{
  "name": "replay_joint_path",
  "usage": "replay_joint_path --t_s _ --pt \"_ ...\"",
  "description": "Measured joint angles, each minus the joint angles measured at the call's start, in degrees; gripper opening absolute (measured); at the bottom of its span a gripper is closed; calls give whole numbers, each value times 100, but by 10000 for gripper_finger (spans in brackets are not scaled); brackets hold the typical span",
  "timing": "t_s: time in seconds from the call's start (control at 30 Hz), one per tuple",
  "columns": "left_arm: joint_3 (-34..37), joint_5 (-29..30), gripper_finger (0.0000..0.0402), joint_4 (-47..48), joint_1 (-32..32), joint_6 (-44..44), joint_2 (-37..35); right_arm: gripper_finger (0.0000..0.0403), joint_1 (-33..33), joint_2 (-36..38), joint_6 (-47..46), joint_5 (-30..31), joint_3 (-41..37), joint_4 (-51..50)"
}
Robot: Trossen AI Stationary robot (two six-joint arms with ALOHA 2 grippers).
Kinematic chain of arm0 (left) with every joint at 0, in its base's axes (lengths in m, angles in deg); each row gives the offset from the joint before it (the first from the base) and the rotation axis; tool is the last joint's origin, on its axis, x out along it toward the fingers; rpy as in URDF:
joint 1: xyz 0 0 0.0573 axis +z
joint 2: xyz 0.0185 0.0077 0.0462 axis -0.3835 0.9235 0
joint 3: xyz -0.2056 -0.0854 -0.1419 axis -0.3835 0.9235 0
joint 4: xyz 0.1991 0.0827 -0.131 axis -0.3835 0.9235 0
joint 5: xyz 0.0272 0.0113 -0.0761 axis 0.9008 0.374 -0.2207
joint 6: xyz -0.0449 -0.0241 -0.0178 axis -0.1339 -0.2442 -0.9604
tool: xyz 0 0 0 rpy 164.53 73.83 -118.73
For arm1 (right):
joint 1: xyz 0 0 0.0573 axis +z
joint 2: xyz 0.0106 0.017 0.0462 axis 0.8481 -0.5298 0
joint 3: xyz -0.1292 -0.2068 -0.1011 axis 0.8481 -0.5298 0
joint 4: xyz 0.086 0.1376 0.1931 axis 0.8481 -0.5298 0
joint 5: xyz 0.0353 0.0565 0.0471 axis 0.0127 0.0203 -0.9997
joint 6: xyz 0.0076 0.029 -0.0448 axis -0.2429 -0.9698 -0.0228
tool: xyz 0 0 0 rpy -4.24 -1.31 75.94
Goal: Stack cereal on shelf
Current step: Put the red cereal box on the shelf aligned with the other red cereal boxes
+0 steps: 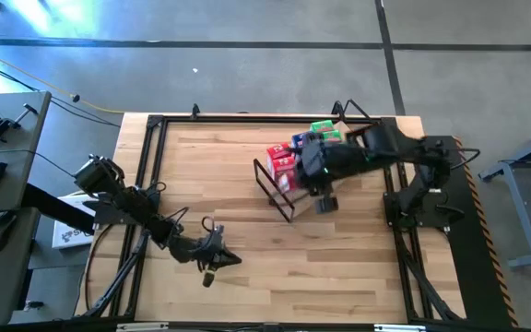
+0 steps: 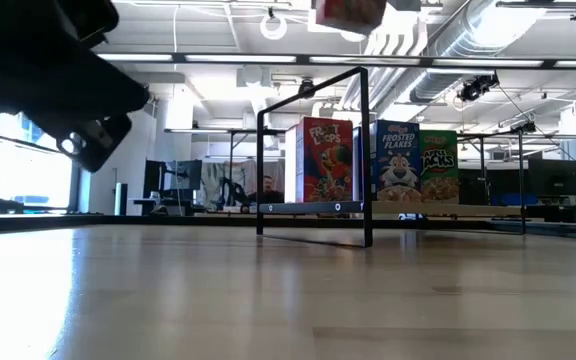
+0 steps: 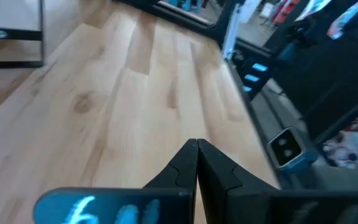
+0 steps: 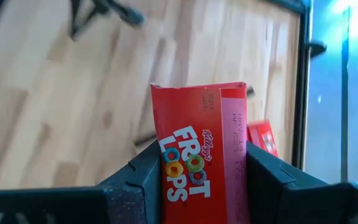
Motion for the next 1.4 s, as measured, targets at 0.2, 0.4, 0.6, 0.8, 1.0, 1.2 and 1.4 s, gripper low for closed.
replay_joint_path --t_s 0.2,0.4,0.6,0.8,1.0,1.2,1.4 --pt "9 -426 1 -412 265 255 0 147 -753 15 408 -558 -267 -240" --pt "483 -689 1 -1641 542 509 0 147 -1058 322 579 -763 -1541 203" --pt "1112 -835 1 -2794 848 479 0 147 -1358 1173 643 -1155 -3316 1584" --pt "1215 -970 1 -2867 1090 342 0 147 -1496 1423 909 -1382 -4555 2627" --pt "1215 -980 1 -2839 1183 344 0 147 -1511 1421 1033 -1428 -5234 3337" --pt "1215 -980 1 -2830 1179 344 0 147 -1511 1421 1035 -1448 -5641 3769" --pt "1215 -956 1 -2827 1179 346 0 147 -1511 1416 1006 -1329 -5870 4226"
